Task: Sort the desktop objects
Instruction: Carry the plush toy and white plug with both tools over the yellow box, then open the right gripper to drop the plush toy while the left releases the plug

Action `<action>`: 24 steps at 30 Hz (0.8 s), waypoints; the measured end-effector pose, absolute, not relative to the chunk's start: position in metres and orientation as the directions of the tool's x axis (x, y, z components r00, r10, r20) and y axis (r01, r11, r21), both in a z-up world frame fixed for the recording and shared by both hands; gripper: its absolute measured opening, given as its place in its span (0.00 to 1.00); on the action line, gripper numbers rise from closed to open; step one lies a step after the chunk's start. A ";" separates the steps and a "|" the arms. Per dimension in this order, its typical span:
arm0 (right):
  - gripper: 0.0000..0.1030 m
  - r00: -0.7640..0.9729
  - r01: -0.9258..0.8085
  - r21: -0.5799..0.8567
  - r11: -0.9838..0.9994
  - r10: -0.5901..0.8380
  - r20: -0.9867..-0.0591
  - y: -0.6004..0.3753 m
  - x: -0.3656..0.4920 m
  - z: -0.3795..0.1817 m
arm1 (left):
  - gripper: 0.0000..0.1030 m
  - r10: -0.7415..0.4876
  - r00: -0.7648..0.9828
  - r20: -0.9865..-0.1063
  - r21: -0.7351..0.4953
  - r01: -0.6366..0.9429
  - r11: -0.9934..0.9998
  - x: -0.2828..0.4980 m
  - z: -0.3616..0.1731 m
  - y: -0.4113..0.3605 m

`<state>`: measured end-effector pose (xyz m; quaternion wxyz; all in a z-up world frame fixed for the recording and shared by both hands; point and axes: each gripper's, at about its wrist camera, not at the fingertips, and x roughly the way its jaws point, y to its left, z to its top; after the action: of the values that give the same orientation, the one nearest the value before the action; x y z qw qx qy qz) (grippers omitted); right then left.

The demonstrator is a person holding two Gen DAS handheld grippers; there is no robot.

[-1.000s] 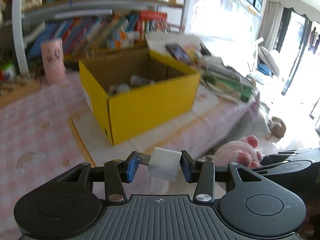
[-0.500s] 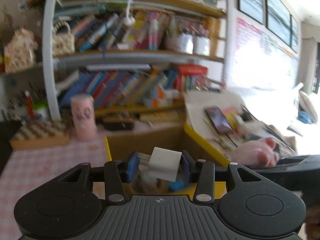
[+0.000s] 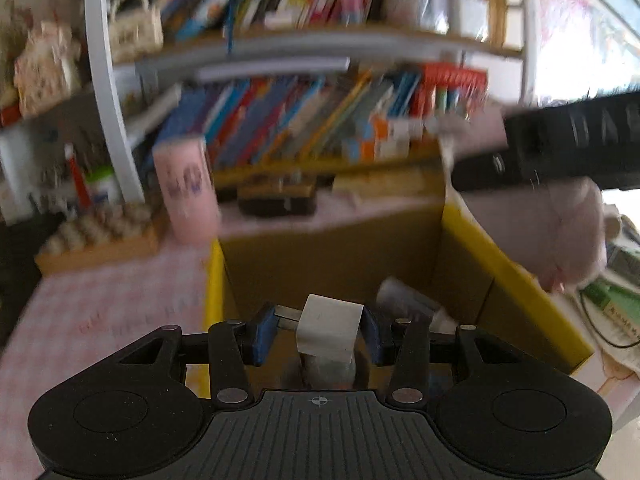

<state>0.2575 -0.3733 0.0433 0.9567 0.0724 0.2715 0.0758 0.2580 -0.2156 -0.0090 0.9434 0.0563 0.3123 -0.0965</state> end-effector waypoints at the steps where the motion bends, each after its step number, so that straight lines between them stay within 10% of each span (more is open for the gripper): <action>1: 0.67 0.829 -0.121 0.184 0.975 0.201 -0.522 -0.371 0.266 0.039 | 0.42 -0.138 0.774 -0.618 0.040 0.207 0.978 0.260 -0.015 -0.216; 19: 0.67 0.499 -0.271 0.250 0.930 0.358 -0.790 -0.325 0.372 -0.050 | 0.43 -0.082 0.748 -0.659 0.117 0.209 0.971 0.256 -0.046 -0.231; 24: 0.73 0.477 -0.267 0.240 0.933 0.344 -0.809 -0.322 0.380 -0.054 | 0.67 -0.074 0.752 -0.655 0.133 0.210 0.969 0.252 -0.039 -0.232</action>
<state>0.3797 -0.3220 -0.0538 0.8583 0.0402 0.4796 0.1779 0.2523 -0.2321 -0.0385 0.9307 0.0995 0.3437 -0.0763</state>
